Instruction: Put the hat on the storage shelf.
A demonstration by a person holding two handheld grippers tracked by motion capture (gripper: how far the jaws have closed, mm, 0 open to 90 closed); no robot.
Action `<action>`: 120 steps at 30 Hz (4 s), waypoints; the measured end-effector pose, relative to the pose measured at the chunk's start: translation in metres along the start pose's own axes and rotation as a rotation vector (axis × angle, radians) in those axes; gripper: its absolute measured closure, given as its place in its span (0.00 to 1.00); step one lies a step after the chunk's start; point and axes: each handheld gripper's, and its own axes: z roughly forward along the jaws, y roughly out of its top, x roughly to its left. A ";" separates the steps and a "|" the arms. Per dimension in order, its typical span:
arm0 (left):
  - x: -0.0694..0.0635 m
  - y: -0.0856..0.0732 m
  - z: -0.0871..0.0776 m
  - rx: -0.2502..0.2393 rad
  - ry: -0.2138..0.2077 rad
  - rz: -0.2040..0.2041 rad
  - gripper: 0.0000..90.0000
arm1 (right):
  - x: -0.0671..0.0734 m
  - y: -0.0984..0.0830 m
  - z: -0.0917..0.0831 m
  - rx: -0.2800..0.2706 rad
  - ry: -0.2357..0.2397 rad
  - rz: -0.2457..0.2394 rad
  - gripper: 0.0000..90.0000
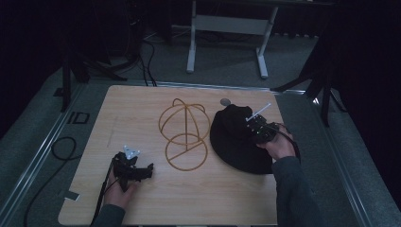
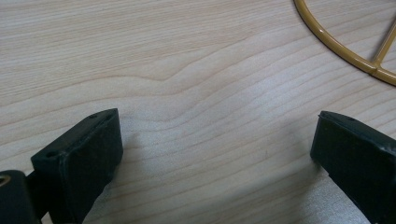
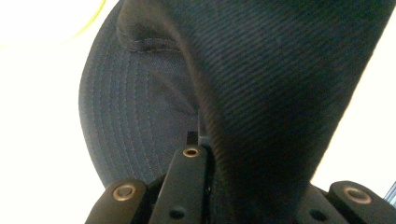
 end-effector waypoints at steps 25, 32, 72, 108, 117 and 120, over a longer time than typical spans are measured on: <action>0.000 0.000 0.000 -0.002 0.000 -0.004 0.03 | 0.007 0.009 -0.021 -0.020 0.013 -0.056 0.98; 0.000 0.000 0.000 -0.001 0.000 -0.002 0.03 | 0.011 0.013 -0.028 -0.029 0.016 -0.073 0.98; 0.000 0.000 0.000 -0.003 0.000 -0.007 0.03 | 0.019 0.031 -0.068 -0.102 0.029 -0.105 0.98; 0.000 0.000 0.000 -0.001 -0.001 -0.006 0.03 | 0.002 0.035 -0.103 -0.137 0.009 -0.096 0.98; 0.000 0.000 0.000 -0.001 -0.001 -0.005 0.03 | -0.001 0.035 -0.112 -0.151 0.004 -0.093 0.98; 0.000 0.000 0.000 -0.001 -0.001 -0.005 0.03 | -0.002 0.035 -0.116 -0.156 0.000 -0.092 0.98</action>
